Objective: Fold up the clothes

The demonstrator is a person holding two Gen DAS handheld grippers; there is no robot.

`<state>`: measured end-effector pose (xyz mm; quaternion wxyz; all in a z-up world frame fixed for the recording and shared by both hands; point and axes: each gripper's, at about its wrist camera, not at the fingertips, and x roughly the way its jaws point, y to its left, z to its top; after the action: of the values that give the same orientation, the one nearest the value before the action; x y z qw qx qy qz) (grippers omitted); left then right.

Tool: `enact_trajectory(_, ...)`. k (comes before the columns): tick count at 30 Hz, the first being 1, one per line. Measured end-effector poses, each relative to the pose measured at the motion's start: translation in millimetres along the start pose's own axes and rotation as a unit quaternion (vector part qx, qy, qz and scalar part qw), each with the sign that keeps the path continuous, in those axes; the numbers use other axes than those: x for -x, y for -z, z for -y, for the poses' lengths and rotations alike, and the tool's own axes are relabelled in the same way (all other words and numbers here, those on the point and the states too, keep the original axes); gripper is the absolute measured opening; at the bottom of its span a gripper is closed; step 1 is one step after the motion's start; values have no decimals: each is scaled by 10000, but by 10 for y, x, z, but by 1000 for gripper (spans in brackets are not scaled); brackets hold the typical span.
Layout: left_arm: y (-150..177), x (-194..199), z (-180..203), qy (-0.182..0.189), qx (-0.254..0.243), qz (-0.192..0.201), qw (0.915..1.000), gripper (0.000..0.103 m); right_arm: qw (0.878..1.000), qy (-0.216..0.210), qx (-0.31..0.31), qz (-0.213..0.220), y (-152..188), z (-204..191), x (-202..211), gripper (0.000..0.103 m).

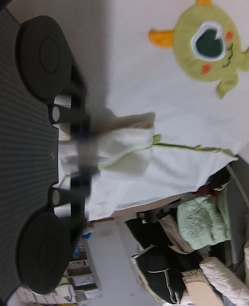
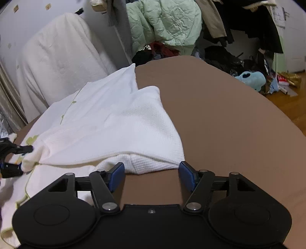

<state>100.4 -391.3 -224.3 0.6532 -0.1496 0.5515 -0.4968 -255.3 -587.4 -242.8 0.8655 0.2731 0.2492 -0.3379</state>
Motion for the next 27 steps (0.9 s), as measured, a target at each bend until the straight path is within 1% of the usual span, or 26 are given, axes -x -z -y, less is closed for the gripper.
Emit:
enact_trajectory(1, 8, -17, 89, -209, -356, 29, 9991, 7, 10000, 20, 34, 6, 13, -19, 3, 73)
enact_trajectory(3, 43, 28, 304, -519, -1019, 211, 9932, 6, 10000, 13, 4, 24, 28, -39, 28, 78)
enact_trajectory(5, 7, 198, 440, -465, -1176, 548, 9905, 6, 9997, -118, -180, 75, 26, -50, 41, 80)
enact_trajectory(7, -29, 368, 574, -417, -1330, 885, 9863, 6, 9970, -156, -712, 262, 75, 3, -7, 82)
enact_trajectory(8, -52, 459, 613, -466, -1389, 1061, 9835, 6, 9947, -164, -956, 355, 100, 26, -32, 82)
enact_trajectory(10, -83, 617, 635, -566, -1361, 1282, 9807, 6, 9931, 32, -1035, 542, 155, -21, -98, 82)
enact_trajectory(11, -80, 690, 627, -631, -1350, 1390, 9790, 6, 9944, 121, -852, 609, 164, -93, -118, 82)
enact_trajectory(12, -75, 765, 619, -708, -1344, 1504, 9769, 6, 9968, 228, -489, 594, 161, -194, -144, 82)
enact_trajectory(14, -57, 947, 560, -1064, -1500, 1822, 9659, 6, 9968, 554, 298, 498, 176, -383, -191, 82)
enact_trajectory(16, -94, 1008, 539, -1312, -1696, 1850, 9591, 6, 9935, 718, 707, 529, 220, -482, -190, 82)
enact_trajectory(18, -104, 1039, 465, -1322, -1584, 1795, 9619, 6, 9932, 764, 639, 595, 222, -475, -201, 81)
enact_trajectory(19, -109, 1038, 433, -1286, -1498, 1795, 9638, 6, 9935, 779, 541, 630, 211, -455, -207, 76)
enact_trajectory(20, -113, 1050, 424, -1274, -1464, 1824, 9639, 6, 9935, 804, 441, 678, 189, -436, -210, 67)
enact_trajectory(21, -118, 1061, 417, -1262, -1433, 1853, 9639, 6, 9936, 780, 474, 665, 140, -440, -191, 41)
enact_trajectory(22, -122, 1074, 424, -1254, -1446, 1887, 9632, 6, 9935, 760, 516, 671, 93, -446, -165, 9)
enact_trajectory(24, -131, 1154, 435, -1207, -1431, 1907, 9636, 6, 9882, 826, 777, 1031, 40, -492, 8, 8)
enact_trajectory(26, -87, 1131, 285, -1109, -1169, 1612, 9737, 6, 9813, 1144, 1057, 1133, 74, -472, 123, 8)
enact_trajectory(27, -65, 1119, 210, -1059, -1038, 1463, 9781, 6, 9839, 1135, 966, 983, 86, -409, 118, 8)
